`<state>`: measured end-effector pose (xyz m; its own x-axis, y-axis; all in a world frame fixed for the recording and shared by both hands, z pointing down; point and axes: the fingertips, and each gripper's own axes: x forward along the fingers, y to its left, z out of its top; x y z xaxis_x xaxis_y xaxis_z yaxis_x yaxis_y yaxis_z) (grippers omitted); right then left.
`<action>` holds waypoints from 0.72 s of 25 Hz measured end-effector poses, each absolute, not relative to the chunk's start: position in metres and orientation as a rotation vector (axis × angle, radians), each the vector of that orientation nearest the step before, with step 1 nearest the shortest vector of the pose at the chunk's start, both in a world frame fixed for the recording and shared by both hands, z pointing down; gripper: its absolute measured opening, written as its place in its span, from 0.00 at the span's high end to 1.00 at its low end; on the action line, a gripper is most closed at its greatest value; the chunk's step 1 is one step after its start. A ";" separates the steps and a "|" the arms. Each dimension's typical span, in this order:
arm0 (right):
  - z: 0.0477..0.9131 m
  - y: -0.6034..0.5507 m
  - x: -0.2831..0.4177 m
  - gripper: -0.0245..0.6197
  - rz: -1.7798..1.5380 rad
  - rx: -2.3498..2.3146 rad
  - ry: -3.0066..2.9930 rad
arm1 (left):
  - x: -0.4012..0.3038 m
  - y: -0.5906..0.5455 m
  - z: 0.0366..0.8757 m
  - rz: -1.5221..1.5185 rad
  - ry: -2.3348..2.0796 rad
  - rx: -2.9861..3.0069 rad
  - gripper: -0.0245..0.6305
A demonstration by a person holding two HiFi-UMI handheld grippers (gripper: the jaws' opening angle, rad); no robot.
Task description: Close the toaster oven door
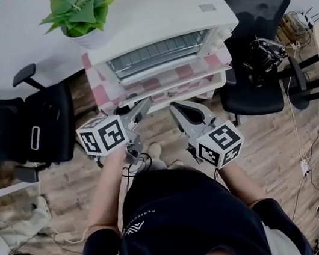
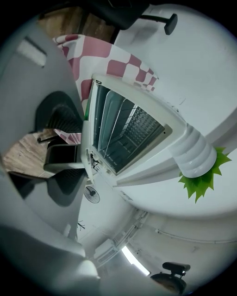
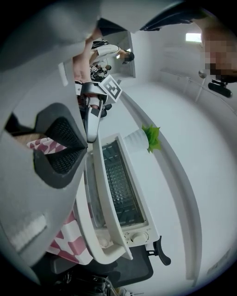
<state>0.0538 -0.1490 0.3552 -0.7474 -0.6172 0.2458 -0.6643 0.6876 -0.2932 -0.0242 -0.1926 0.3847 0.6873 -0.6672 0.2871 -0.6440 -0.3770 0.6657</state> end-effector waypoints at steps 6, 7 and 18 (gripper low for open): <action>0.339 -0.158 0.042 0.96 0.540 1.020 -2.803 | -0.022 -0.194 0.382 -0.021 -0.950 2.037 0.59; 0.336 -0.159 0.041 0.96 0.537 1.015 -2.809 | -0.022 -0.195 0.381 -0.016 -0.939 2.026 0.59; 0.323 -0.176 0.029 0.96 0.509 1.005 -2.812 | -0.039 -0.233 0.356 -0.035 -0.853 1.877 0.59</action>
<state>0.0285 -0.1761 0.3231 -0.7744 -0.5950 0.2152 -0.6327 0.7243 -0.2739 -0.0385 -0.2333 0.3560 0.7477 -0.5690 0.3424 -0.5395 -0.2197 0.8128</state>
